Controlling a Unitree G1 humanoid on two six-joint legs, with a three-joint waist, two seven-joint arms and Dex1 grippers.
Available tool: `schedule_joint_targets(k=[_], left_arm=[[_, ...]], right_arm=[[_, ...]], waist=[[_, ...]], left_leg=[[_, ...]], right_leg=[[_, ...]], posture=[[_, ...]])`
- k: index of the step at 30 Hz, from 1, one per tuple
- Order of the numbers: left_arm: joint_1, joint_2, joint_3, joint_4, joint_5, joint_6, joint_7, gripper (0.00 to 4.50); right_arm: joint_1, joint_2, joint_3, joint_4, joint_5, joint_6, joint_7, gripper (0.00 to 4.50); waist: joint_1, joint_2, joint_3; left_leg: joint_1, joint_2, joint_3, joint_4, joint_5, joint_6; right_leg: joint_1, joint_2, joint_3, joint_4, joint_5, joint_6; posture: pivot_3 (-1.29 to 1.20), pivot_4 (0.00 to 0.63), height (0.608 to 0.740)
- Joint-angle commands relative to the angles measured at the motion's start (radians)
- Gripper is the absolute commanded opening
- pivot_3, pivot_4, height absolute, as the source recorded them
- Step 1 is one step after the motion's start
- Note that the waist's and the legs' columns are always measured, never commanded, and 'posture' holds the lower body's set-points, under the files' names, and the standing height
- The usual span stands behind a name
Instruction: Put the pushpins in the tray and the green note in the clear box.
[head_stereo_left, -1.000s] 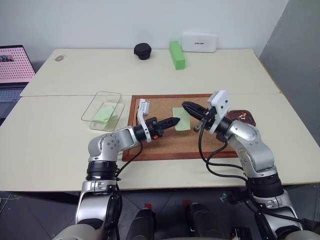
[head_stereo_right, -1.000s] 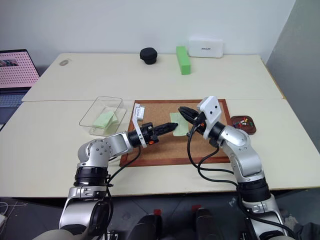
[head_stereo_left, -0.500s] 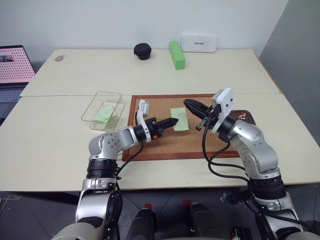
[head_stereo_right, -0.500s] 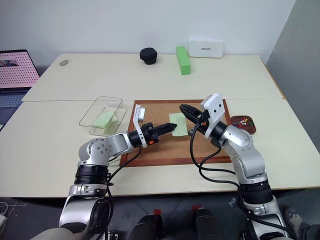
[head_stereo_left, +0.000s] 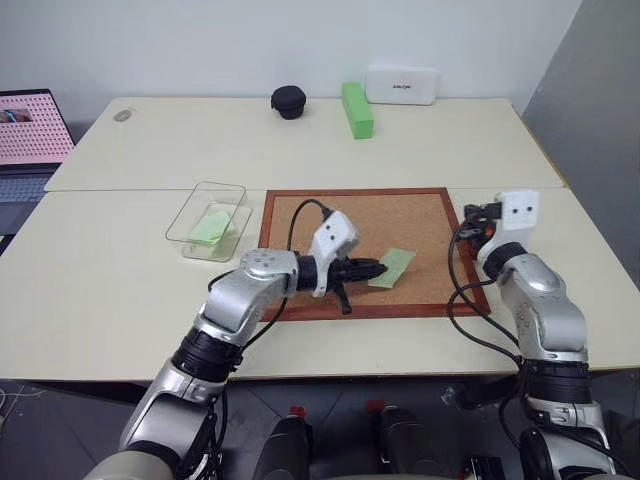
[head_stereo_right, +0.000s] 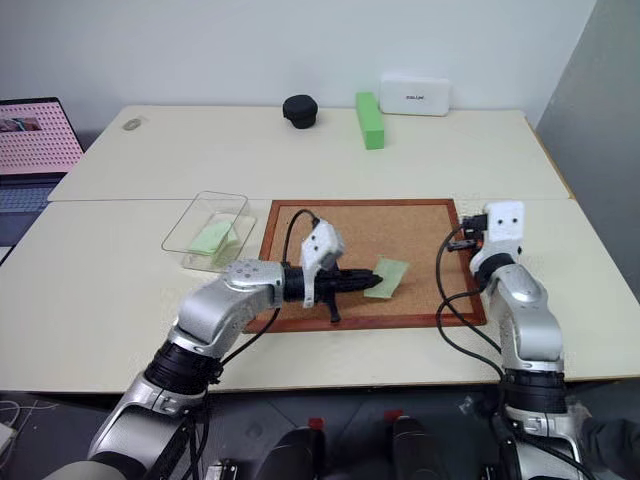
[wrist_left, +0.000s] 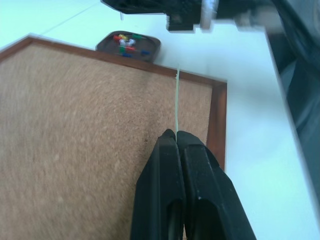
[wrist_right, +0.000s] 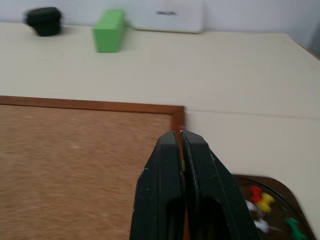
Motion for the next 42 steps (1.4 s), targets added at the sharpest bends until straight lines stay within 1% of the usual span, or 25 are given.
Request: schedule_joint_targets(k=[1, 7, 9, 11, 12, 13, 14, 16, 18, 20, 21, 25, 26, 27, 28, 33, 36, 40, 42], left_arm=[[-0.040, -0.027, -0.017, 0.045, 0.077, -0.131, 0.004, 0.01], [-0.051, -0.076, 0.011, 0.116, 0.109, -0.201, 0.016, 0.01], [-0.046, -0.076, 0.011, 0.117, 0.117, -0.208, 0.011, 0.00], [-0.039, -0.074, 0.012, 0.109, 0.119, -0.205, 0.006, 0.00], [-0.036, -0.074, 0.014, 0.108, 0.120, -0.204, 0.004, 0.00], [-0.032, -0.075, 0.015, 0.105, 0.121, -0.200, 0.004, 0.00], [-0.029, -0.075, 0.016, 0.103, 0.122, -0.198, 0.003, 0.00], [-0.025, -0.075, 0.017, 0.098, 0.122, -0.194, 0.002, 0.00], [-0.021, -0.074, 0.016, 0.094, 0.121, -0.188, -0.002, 0.00], [-0.020, -0.073, 0.015, 0.093, 0.123, -0.185, -0.004, 0.00], [-0.020, -0.073, 0.015, 0.093, 0.124, -0.184, -0.005, 0.00], [-0.022, -0.071, 0.015, 0.099, 0.125, -0.185, -0.009, 0.00], [-0.023, -0.072, 0.016, 0.101, 0.123, -0.185, -0.011, 0.00], [-0.024, -0.073, 0.018, 0.102, 0.121, -0.182, -0.012, 0.00], [-0.025, -0.074, 0.022, 0.103, 0.117, -0.179, -0.011, 0.00], [-0.034, -0.082, 0.053, 0.128, 0.111, -0.151, 0.014, 0.00], [-0.046, -0.095, 0.094, 0.163, 0.116, -0.126, 0.065, 0.00], [-0.074, -0.118, 0.183, 0.218, 0.138, -0.093, 0.212, 0.00], [-0.089, -0.124, 0.230, 0.250, 0.171, -0.090, 0.325, 0.00]], right_arm=[[-0.005, -0.017, -0.050, 0.004, 0.011, 0.037, -0.028, 0.00], [-0.043, -0.043, -0.098, 0.066, 0.038, 0.070, -0.022, 0.00], [-0.052, -0.055, -0.100, 0.084, 0.047, 0.072, -0.004, 0.49], [-0.062, -0.066, -0.110, 0.104, 0.058, 0.074, 0.004, 0.83], [-0.066, -0.070, -0.111, 0.113, 0.060, 0.072, 0.008, 1.16], [-0.072, -0.075, -0.111, 0.121, 0.062, 0.070, 0.011, 1.24], [-0.076, -0.077, -0.110, 0.127, 0.062, 0.068, 0.014, 1.54], [-0.082, -0.080, -0.110, 0.135, 0.068, 0.068, 0.017, 1.98], [-0.087, -0.081, -0.107, 0.144, 0.072, 0.066, 0.021, 2.31], [-0.089, -0.083, -0.105, 0.148, 0.074, 0.064, 0.023, 2.81], [-0.088, -0.084, -0.103, 0.148, 0.075, 0.064, 0.024, 2.95], [-0.085, -0.085, -0.103, 0.144, 0.076, 0.065, 0.024, 3.76], [-0.082, -0.088, -0.098, 0.141, 0.072, 0.062, 0.028, 4.01], [-0.075, -0.095, -0.084, 0.131, 0.065, 0.051, 0.043, 4.14], [-0.063, -0.104, -0.065, 0.115, 0.058, 0.039, 0.066, 4.40], [0.055, -0.171, 0.067, -0.049, 0.086, -0.026, 0.298, 4.40], [0.113, -0.183, 0.087, -0.172, 0.164, -0.034, 0.410, 4.40], [0.144, -0.177, 0.112, -0.278, 0.167, -0.057, 0.432, 4.40], [0.145, -0.138, 0.121, -0.344, 0.216, -0.025, 0.423, 4.40]], waist=[[-0.001, 0.000, 0.000], [-0.002, 0.000, 0.000], [-0.002, 0.000, 0.000], [-0.003, 0.000, 0.000], [-0.003, 0.000, 0.000], [-0.003, 0.000, 0.000], [-0.003, 0.000, 0.000], [-0.003, 0.000, 0.000], [-0.003, 0.000, 0.000], [-0.003, 0.000, 0.000], [-0.003, 0.000, 0.000], [-0.003, 0.000, 0.000], [-0.003, 0.000, 0.000], [-0.003, 0.000, 0.000], [-0.003, 0.000, 0.000], [-0.002, 0.000, 0.000], [-0.004, 0.000, 0.000], [-0.006, 0.000, 0.000], [-0.006, 0.000, 0.000]], left_leg=[[0.000, 0.000, 0.000, 0.000, 0.000, 0.000], [-0.001, 0.000, 0.000, 0.000, 0.000, 0.000], [-0.001, 0.000, 0.000, 0.000, 0.000, 0.000], [-0.001, 0.000, 0.000, 0.000, 0.000, 0.000], [0.000, 0.000, 0.000, 0.000, 0.000, 0.000], [0.000, 0.000, 0.000, 0.000, 0.000, 0.000], [0.000, 0.000, 0.000, 0.000, 0.000, 0.000], [-0.001, 0.000, 0.000, 0.000, 0.000, 0.000], [-0.001, 0.000, 0.000, 0.000, 0.000, 0.000], [-0.001, 0.000, 0.000, 0.000, 0.000, 0.000], [-0.001, 0.000, 0.000, 0.000, 0.000, 0.000], [-0.001, 0.000, 0.000, 0.000, 0.000, 0.000], [-0.001, 0.000, 0.000, 0.000, 0.000, 0.000], [-0.001, 0.000, 0.000, 0.000, 0.000, 0.000], [-0.001, 0.000, 0.000, 0.000, 0.000, 0.000], [-0.001, 0.000, 0.000, 0.000, 0.000, 0.000], [-0.001, 0.000, 0.000, 0.001, 0.000, 0.000], [0.000, 0.000, 0.000, 0.001, 0.000, 0.000], [0.000, 0.001, -0.001, 0.001, 0.000, 0.000]], right_leg=[[0.000, 0.000, 0.000, 0.000, 0.000, 0.000], [0.000, 0.000, 0.000, 0.000, 0.000, 0.000], [0.000, 0.000, 0.000, 0.000, 0.000, 0.000], [0.000, 0.001, 0.000, 0.000, 0.000, 0.000], [0.000, 0.001, 0.000, 0.000, 0.000, 0.001], [0.000, 0.001, 0.000, 0.000, 0.000, 0.001], [0.000, 0.001, 0.000, 0.000, 0.000, 0.001], [0.000, 0.001, 0.000, 0.000, 0.000, 0.001], [0.000, 0.001, 0.000, 0.000, 0.000, 0.001], [0.000, 0.001, 0.000, 0.000, 0.000, 0.001], [0.000, 0.001, 0.000, 0.000, 0.000, 0.001], [0.000, 0.001, 0.000, 0.000, 0.000, 0.001], [0.000, 0.001, 0.000, 0.001, 0.000, 0.001], [0.000, 0.001, 0.000, 0.001, 0.000, 0.001], [0.000, 0.001, 0.000, 0.001, 0.000, 0.001], [0.000, 0.001, -0.001, 0.000, 0.000, 0.001], [0.000, 0.001, 0.000, 0.000, 0.000, 0.001], [0.000, 0.001, -0.001, 0.001, 0.000, 0.001], [0.000, 0.001, -0.001, 0.000, 0.001, 0.002]], posture=[[0.00, 0.150, 0.740], [0.00, 0.150, 0.740], [0.00, 0.150, 0.740], [0.00, 0.150, 0.740], [0.00, 0.150, 0.740], [0.00, 0.150, 0.740], [0.00, 0.150, 0.740], [0.00, 0.150, 0.740], [0.00, 0.150, 0.740], [0.00, 0.150, 0.740], [0.00, 0.150, 0.740], [0.00, 0.150, 0.740], [0.00, 0.150, 0.740], [0.00, 0.150, 0.740], [0.00, 0.150, 0.740], [0.00, 0.150, 0.740], [0.00, 0.150, 0.740], [0.00, 0.150, 0.740], [0.00, 0.150, 0.740]])
